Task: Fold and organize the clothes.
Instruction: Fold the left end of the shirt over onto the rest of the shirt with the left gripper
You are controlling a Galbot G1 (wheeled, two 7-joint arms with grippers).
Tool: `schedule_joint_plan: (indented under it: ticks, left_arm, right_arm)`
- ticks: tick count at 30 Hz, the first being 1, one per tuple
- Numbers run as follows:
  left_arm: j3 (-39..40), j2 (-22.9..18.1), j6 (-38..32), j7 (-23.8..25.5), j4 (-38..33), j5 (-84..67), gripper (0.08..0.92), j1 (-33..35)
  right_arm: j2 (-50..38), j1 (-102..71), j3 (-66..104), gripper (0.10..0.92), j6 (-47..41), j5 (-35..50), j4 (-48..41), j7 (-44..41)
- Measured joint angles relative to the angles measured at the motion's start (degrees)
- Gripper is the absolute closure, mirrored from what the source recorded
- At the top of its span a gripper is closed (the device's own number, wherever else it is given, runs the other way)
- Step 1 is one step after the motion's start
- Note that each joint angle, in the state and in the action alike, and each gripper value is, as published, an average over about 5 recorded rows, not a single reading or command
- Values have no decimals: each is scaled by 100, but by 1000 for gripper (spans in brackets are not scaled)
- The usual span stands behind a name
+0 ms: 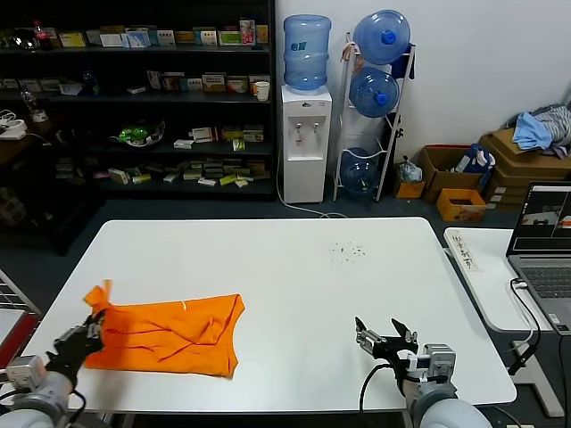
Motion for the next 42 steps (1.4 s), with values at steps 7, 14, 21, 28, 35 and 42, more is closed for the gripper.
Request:
schedule_joint_plan:
  ticks: [7, 14, 21, 28, 35, 42]
  left_arm:
    - [738, -122, 204, -278, -190, -721, 872, -382]
    - [1257, -258, 279, -382, -194, -932, 872, -650]
    - [1528, -332, 342, -533, -331, -1005, 872, -689]
    - [1766, -456, 311, -634, -351, -922, 872, -798]
    - [1949, -545, 314, -643, -368, -884, 844, -789]
    - [1991, -617, 350, -685, -500, -1049, 650, -790]
  right_arm:
    - [68, 38, -36, 203, -10, 3, -80, 25]
    - [89, 19, -36, 203, -17, 8, -100, 38]
    - [101, 25, -48, 203, -17, 12, -122, 39]
    - [127, 29, -79, 203, -18, 10, -133, 43]
    - [134, 14, -62, 203, -17, 12, -148, 43]
    - [142, 39, -80, 203, -20, 25, -186, 38]
